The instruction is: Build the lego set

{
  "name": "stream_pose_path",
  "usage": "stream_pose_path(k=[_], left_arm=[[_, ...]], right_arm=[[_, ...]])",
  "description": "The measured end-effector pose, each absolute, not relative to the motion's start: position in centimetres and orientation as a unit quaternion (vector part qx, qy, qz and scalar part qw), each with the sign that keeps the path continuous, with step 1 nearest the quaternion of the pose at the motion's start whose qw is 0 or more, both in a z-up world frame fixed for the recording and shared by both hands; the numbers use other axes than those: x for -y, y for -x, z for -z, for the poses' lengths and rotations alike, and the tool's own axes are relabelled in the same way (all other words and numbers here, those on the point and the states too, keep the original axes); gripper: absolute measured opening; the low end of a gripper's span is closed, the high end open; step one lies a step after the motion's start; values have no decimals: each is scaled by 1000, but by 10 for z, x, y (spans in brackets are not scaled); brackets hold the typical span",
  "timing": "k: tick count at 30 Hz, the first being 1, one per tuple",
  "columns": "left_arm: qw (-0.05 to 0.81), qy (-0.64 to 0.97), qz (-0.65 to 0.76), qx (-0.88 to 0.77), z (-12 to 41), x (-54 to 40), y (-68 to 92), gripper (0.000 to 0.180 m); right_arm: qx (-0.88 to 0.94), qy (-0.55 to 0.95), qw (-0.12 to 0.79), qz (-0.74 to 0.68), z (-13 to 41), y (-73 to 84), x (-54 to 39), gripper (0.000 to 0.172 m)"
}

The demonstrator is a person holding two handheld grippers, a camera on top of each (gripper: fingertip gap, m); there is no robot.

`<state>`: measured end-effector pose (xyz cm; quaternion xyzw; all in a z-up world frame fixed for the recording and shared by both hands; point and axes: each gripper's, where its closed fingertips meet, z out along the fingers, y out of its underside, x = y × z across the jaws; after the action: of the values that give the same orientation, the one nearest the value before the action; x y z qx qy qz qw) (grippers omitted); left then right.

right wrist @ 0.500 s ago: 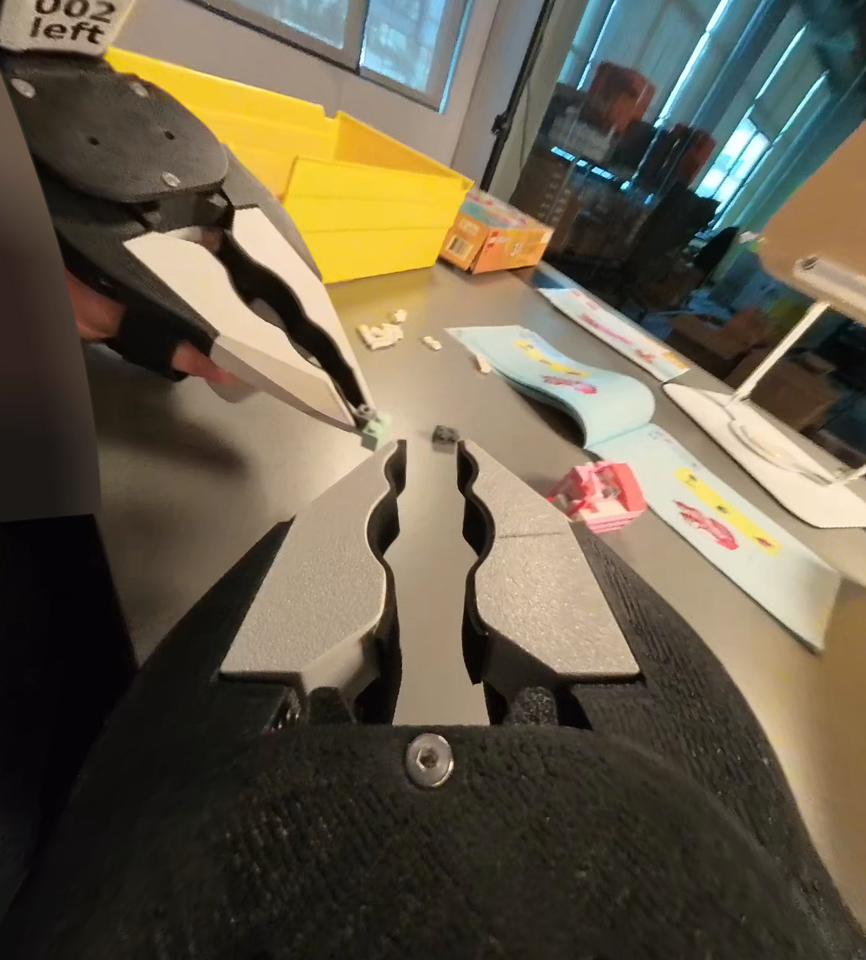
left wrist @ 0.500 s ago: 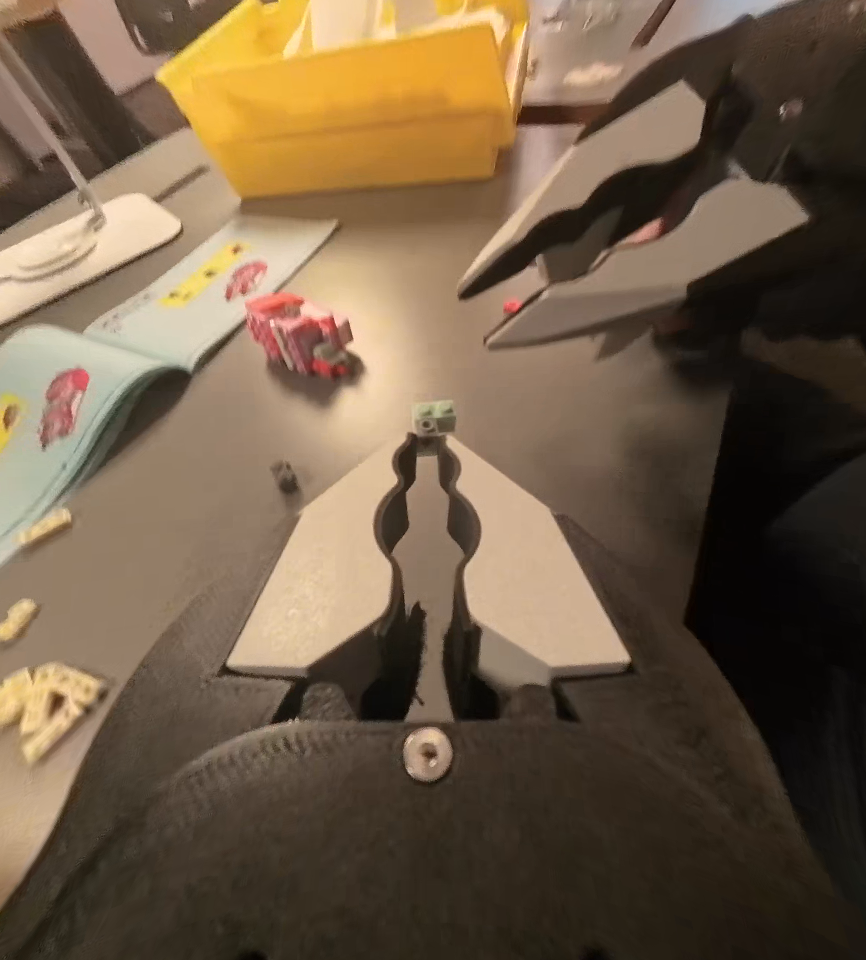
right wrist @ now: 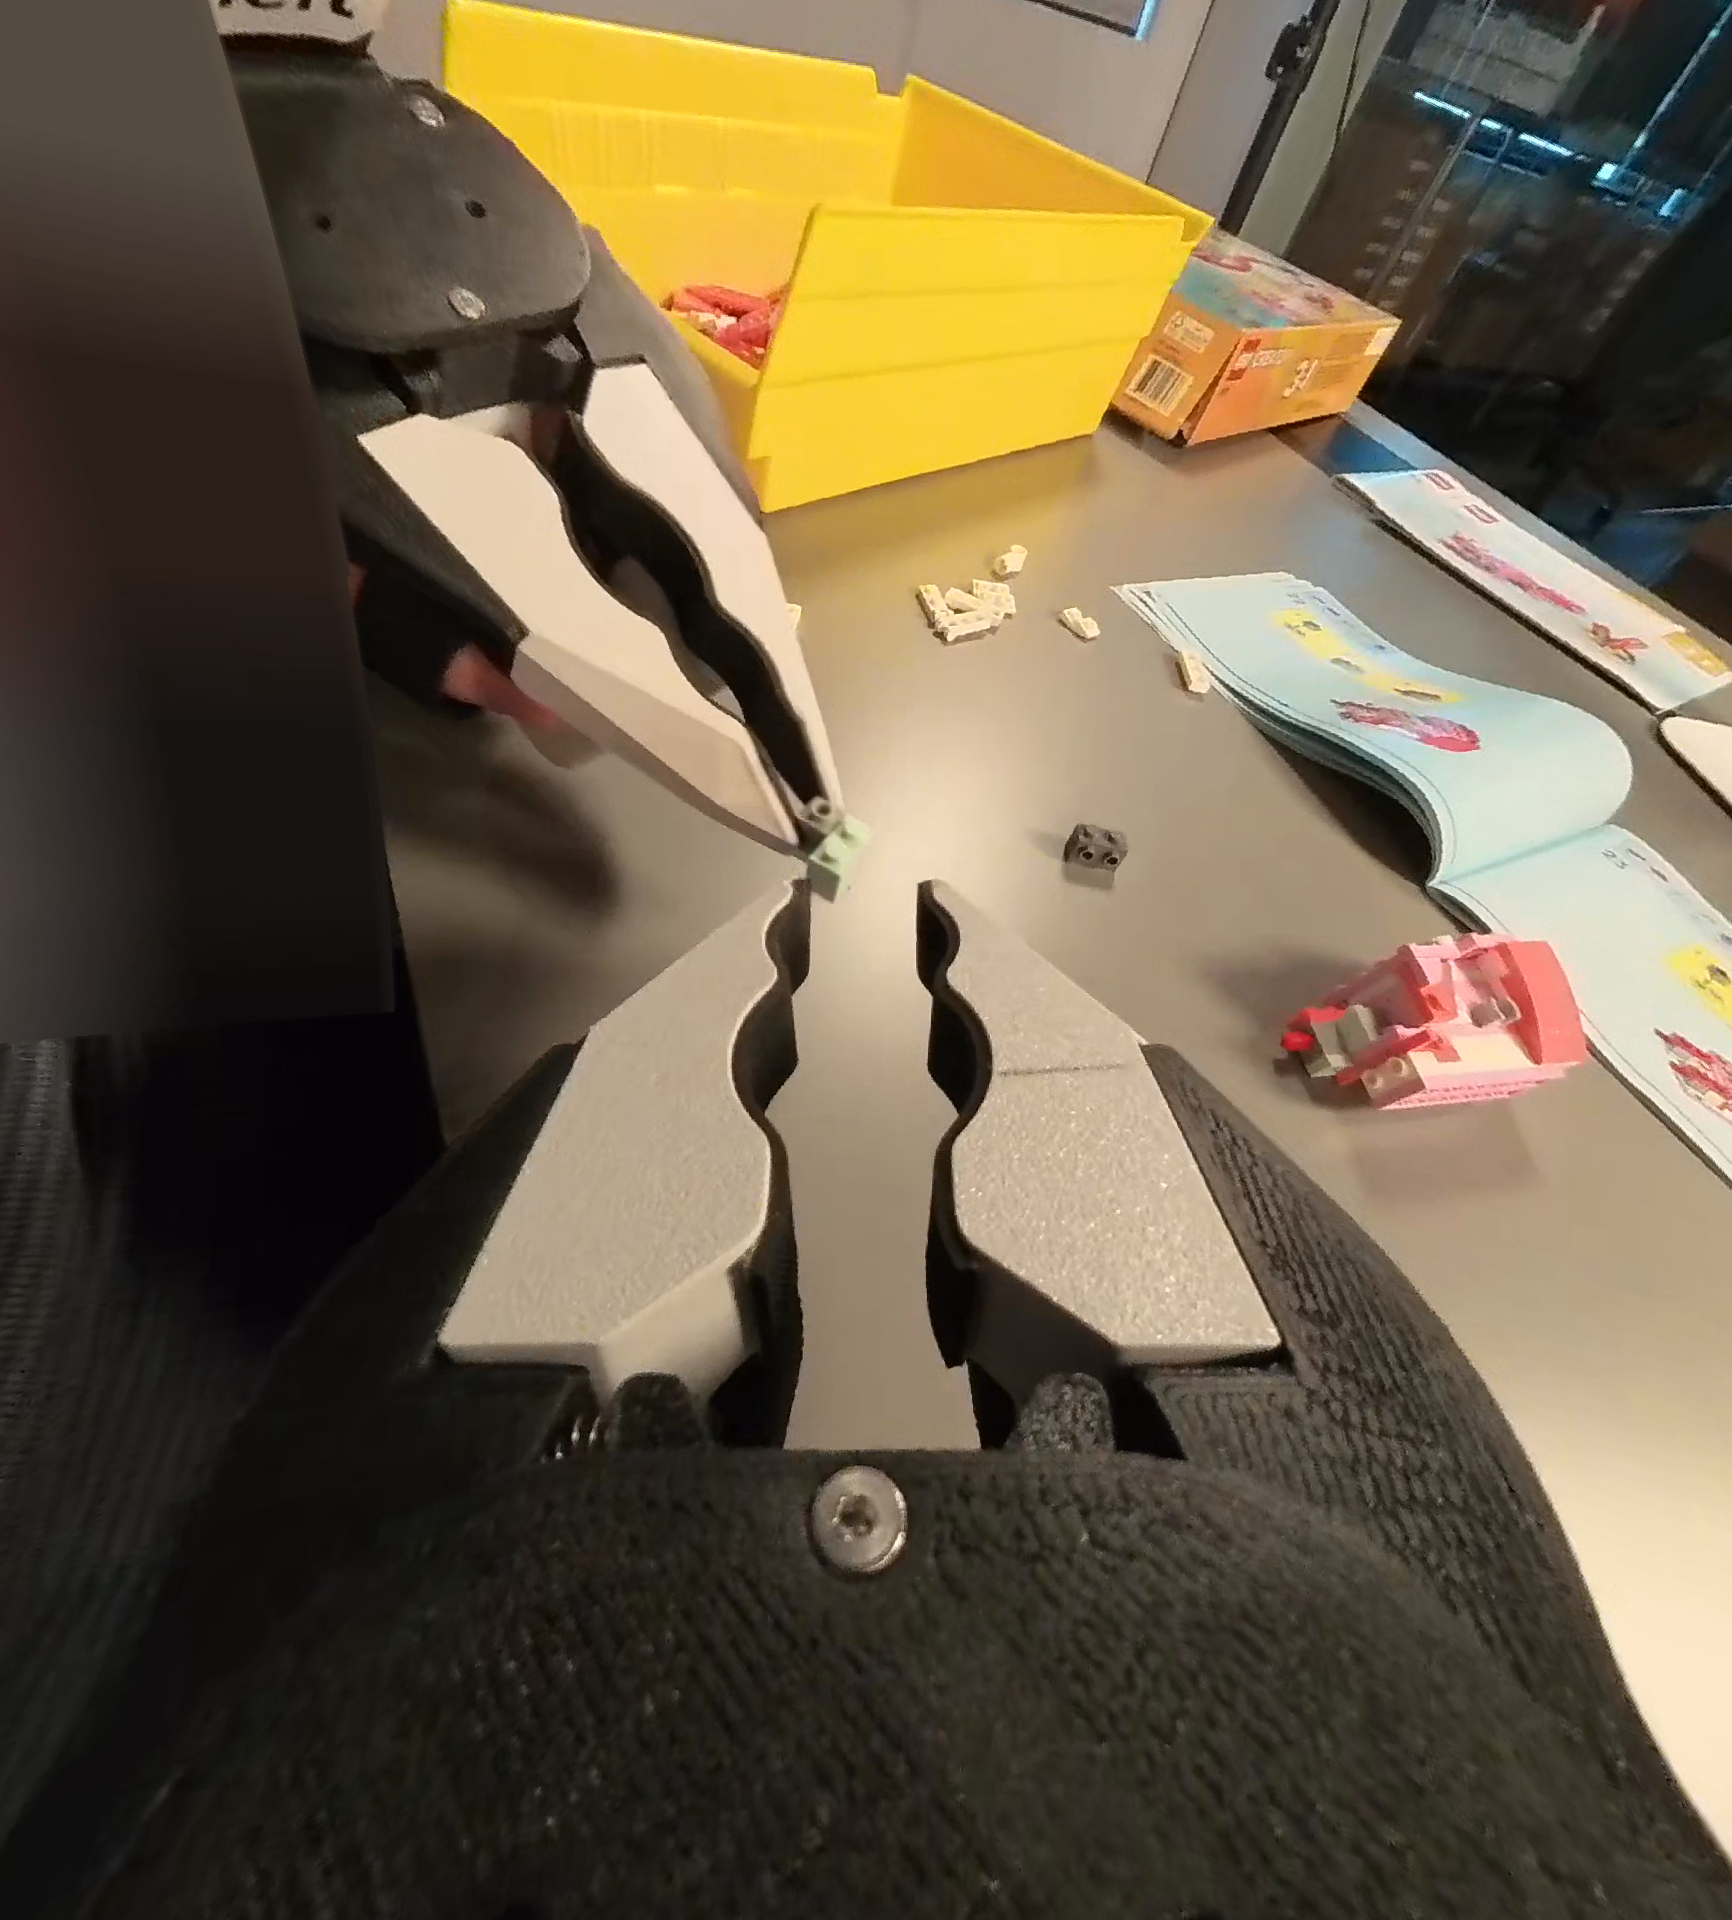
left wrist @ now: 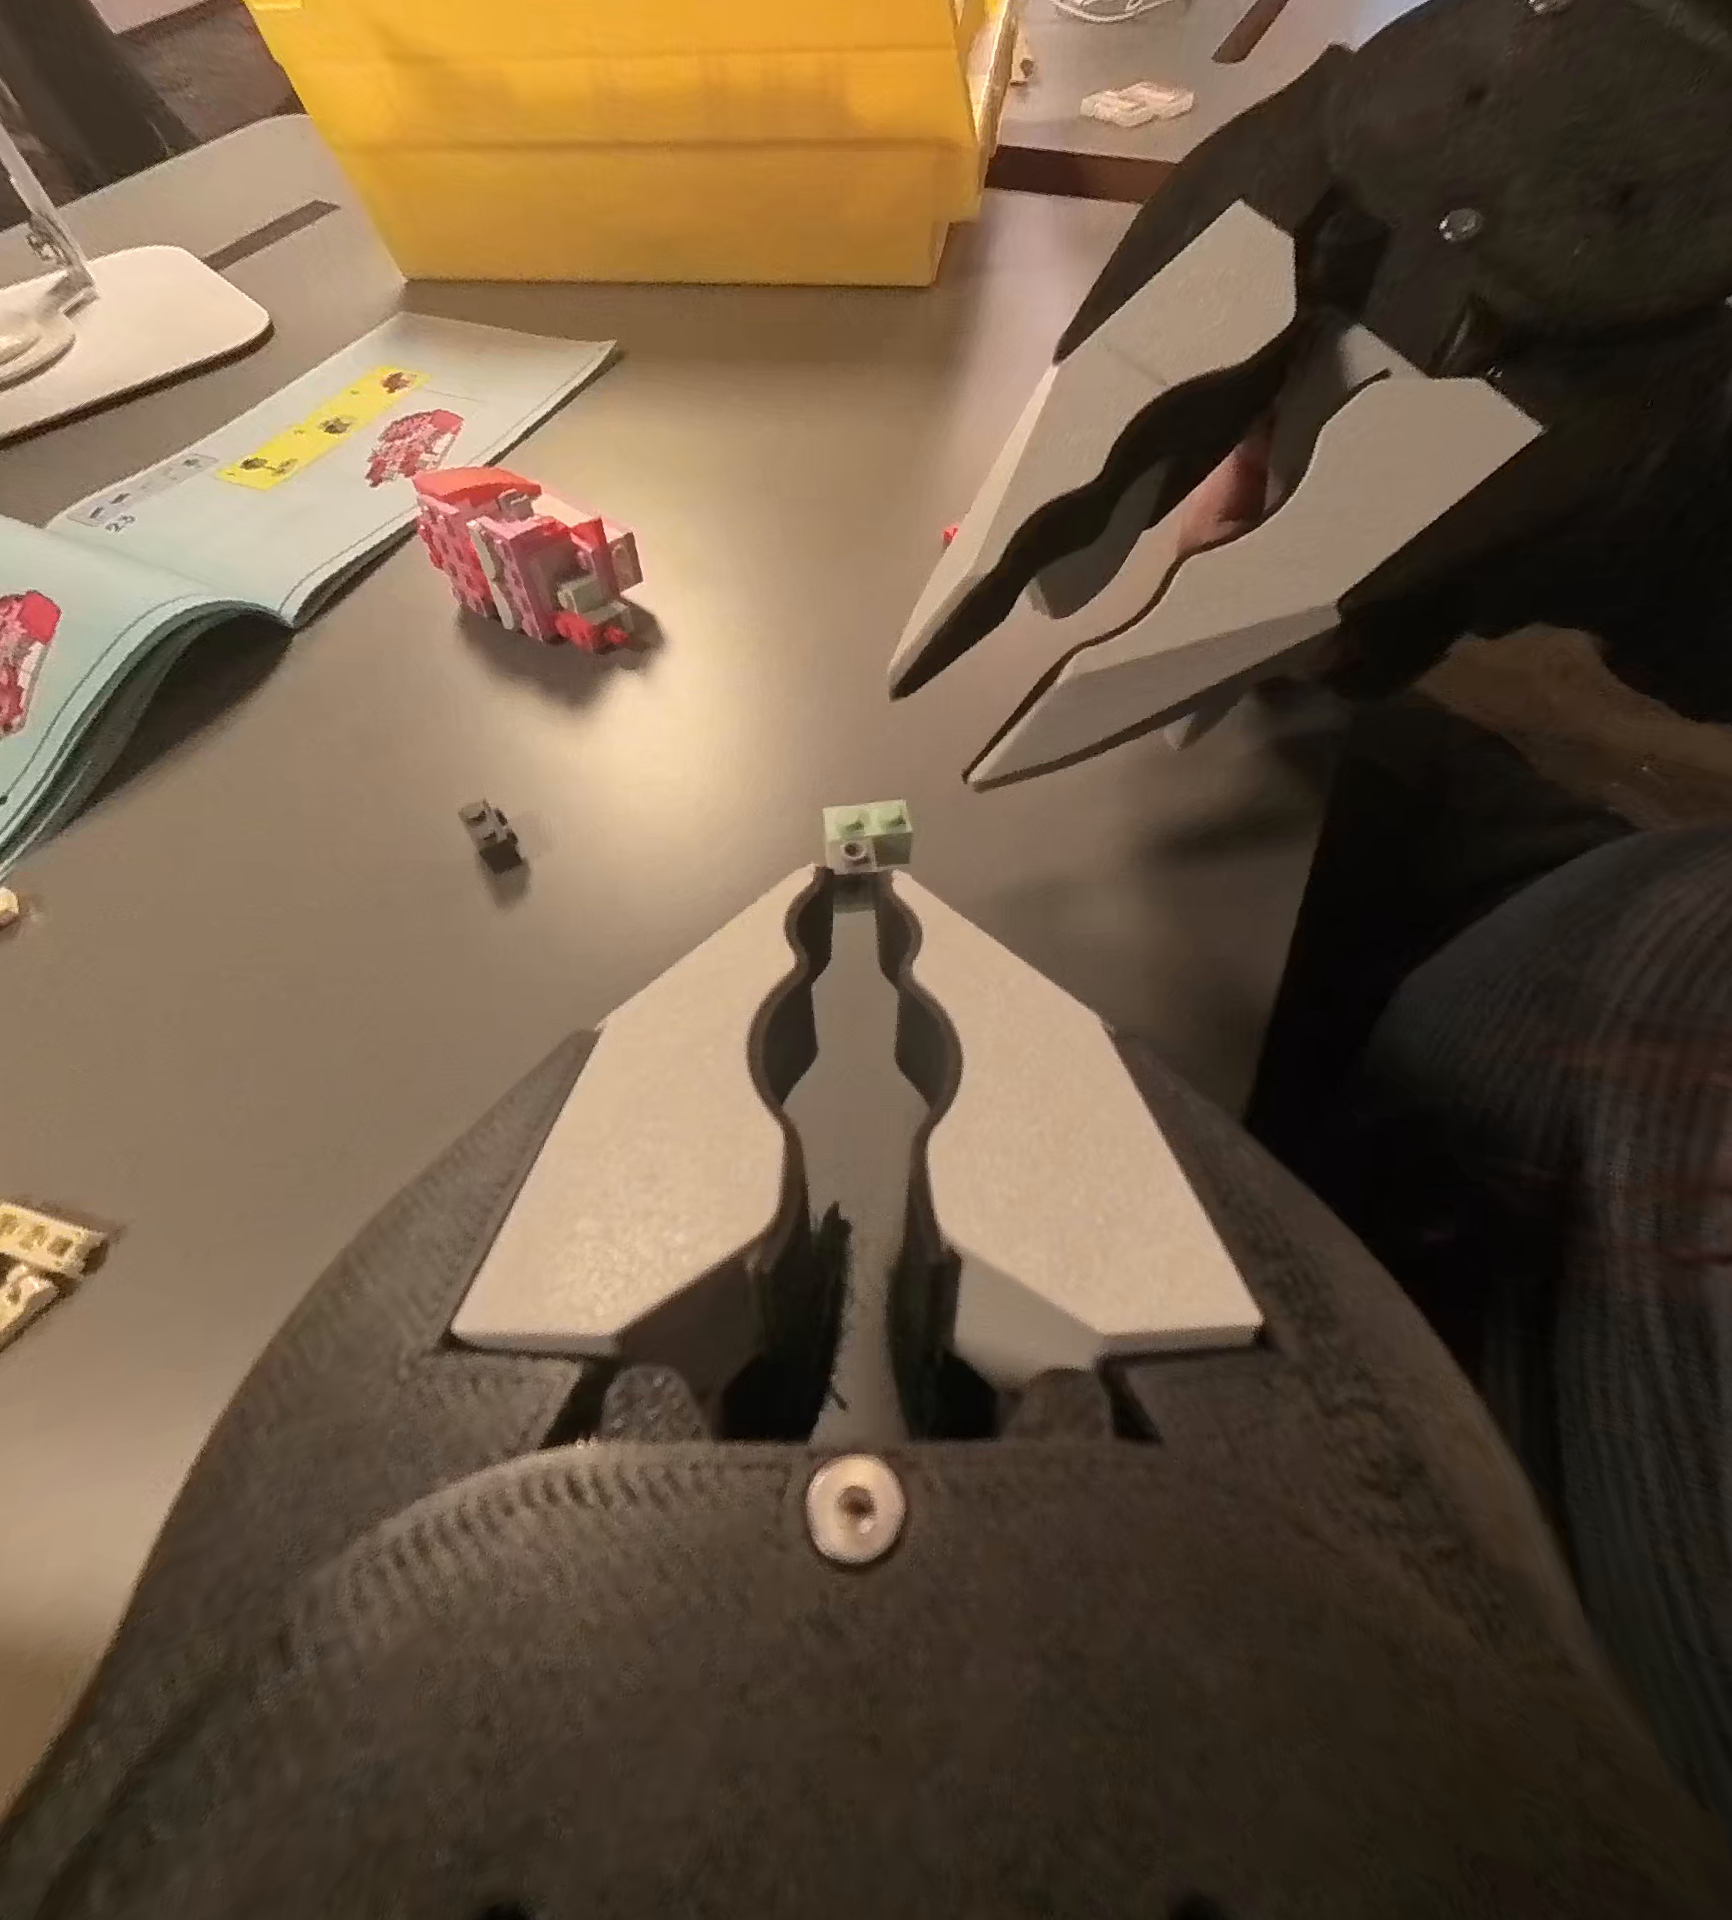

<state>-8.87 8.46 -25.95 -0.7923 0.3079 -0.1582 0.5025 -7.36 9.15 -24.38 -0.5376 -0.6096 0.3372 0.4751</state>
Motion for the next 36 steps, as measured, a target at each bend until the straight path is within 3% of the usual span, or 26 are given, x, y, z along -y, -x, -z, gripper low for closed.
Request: stream_pose_path(k=[17, 36], left_arm=[[579, 748, 140, -293, 238, -130, 80, 7], [598, 720, 136, -326, 232, -126, 69, 7]], right_arm=[[546, 572, 526, -313, 233, 71, -121, 17], [529, 564, 562, -294, 226, 73, -129, 7]])
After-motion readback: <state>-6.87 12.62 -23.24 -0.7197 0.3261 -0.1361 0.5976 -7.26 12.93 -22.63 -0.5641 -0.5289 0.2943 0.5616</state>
